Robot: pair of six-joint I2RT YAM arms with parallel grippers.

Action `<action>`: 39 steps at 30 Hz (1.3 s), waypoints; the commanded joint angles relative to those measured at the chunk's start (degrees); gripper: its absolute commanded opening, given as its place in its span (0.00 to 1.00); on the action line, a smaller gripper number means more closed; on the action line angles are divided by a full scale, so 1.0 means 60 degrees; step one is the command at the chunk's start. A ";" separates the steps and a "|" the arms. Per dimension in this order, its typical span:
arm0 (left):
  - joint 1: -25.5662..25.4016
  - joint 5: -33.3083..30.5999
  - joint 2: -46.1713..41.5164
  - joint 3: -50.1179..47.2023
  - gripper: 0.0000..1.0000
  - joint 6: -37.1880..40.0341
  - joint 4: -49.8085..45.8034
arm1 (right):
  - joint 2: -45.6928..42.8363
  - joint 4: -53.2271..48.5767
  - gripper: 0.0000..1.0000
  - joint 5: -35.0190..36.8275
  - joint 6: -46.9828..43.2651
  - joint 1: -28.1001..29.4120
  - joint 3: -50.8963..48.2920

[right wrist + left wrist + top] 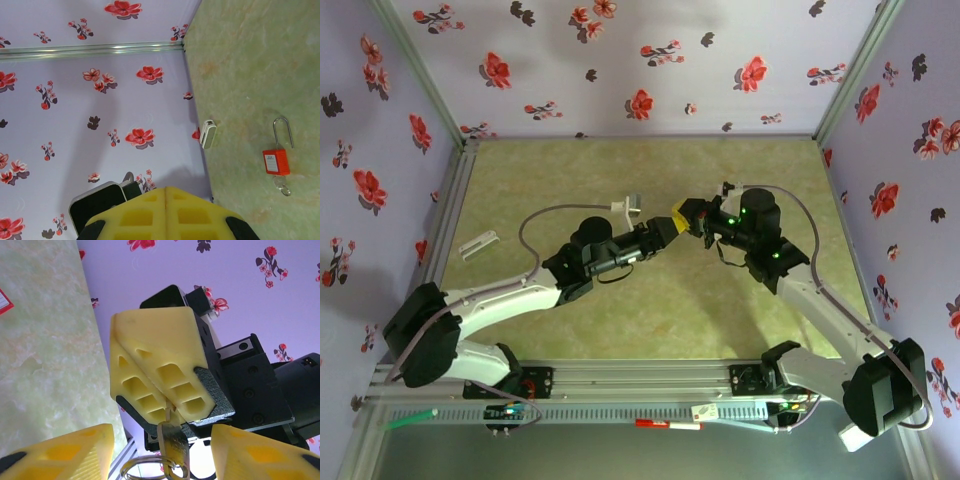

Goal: Unlock with the key

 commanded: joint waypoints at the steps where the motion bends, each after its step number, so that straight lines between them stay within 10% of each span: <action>1: 0.0019 0.0258 0.0053 0.0211 0.50 0.0139 0.0478 | 0.0005 0.0349 0.00 -0.0113 -0.0129 0.0084 0.0171; 39: -0.0011 -0.0017 -0.0344 0.0120 0.05 0.0044 -0.0320 | -0.0043 -0.0057 0.00 0.0063 -0.0478 0.0121 0.0066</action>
